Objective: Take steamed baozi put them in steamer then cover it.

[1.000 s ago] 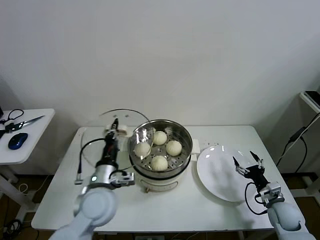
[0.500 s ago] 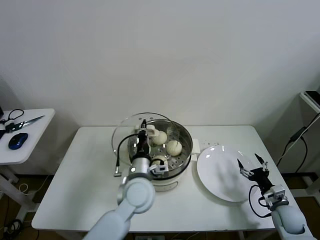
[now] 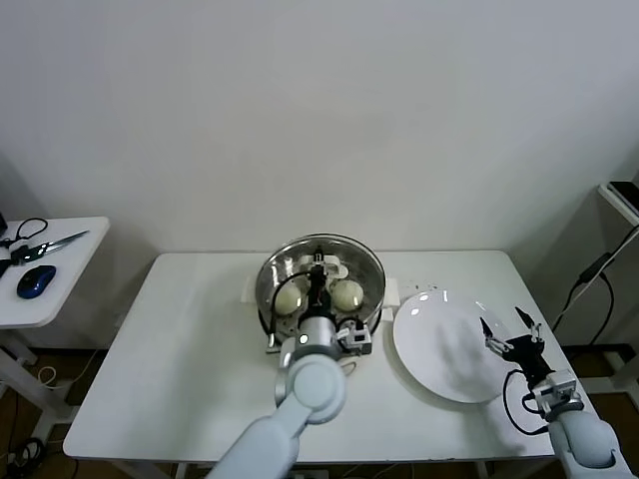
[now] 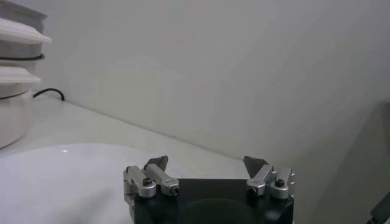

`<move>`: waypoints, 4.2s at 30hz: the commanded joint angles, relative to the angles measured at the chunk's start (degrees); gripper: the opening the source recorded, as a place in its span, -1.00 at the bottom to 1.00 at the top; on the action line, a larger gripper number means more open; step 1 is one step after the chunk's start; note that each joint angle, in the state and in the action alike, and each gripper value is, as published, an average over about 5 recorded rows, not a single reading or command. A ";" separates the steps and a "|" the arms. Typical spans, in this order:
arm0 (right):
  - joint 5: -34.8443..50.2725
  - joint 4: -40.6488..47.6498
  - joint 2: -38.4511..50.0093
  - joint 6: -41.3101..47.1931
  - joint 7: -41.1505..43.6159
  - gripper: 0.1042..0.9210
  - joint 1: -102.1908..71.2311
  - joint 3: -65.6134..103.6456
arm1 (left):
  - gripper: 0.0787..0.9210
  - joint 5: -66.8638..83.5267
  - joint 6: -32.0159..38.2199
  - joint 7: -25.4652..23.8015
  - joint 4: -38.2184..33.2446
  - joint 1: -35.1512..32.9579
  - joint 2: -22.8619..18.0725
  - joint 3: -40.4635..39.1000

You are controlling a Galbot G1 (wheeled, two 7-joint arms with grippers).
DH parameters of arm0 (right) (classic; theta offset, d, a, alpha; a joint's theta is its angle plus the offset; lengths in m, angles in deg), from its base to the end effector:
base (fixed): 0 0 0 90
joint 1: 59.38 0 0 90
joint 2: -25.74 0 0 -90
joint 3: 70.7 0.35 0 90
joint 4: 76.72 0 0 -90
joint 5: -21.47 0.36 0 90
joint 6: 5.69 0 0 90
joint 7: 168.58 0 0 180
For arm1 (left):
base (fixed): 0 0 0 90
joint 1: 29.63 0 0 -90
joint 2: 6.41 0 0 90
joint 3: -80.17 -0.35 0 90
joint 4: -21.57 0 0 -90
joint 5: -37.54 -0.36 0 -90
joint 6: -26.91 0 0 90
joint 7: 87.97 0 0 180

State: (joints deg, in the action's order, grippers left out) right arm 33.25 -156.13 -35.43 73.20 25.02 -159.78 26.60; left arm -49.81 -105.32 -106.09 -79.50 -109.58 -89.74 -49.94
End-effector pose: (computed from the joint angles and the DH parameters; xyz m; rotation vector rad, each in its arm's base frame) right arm 0.2833 -0.2401 -0.4006 0.1605 -2.9512 0.4438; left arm 0.3194 -0.1935 -0.2536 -0.0115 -2.2573 -2.1462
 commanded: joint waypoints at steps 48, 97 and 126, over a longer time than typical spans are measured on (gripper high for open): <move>-0.32 0.13 -0.20 0.01 1.00 0.76 0.68 0.39 | -0.83 3.45 -2.24 4.65 4.15 -0.49 1.01 -0.44; 0.82 -8.54 -2.22 7.49 0.62 0.76 -1.67 -0.11 | 0.77 86.26 42.26 30.86 -19.71 -40.18 6.68 51.47; 4.45 -13.89 -3.34 8.45 0.68 0.76 -6.69 1.35 | 0.77 98.47 50.52 20.40 -7.17 -41.79 3.00 53.18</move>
State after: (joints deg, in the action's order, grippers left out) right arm 37.51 -169.34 -38.68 82.03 25.66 -165.78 27.80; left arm 44.37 -58.91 -84.20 -88.40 -150.00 -85.97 1.92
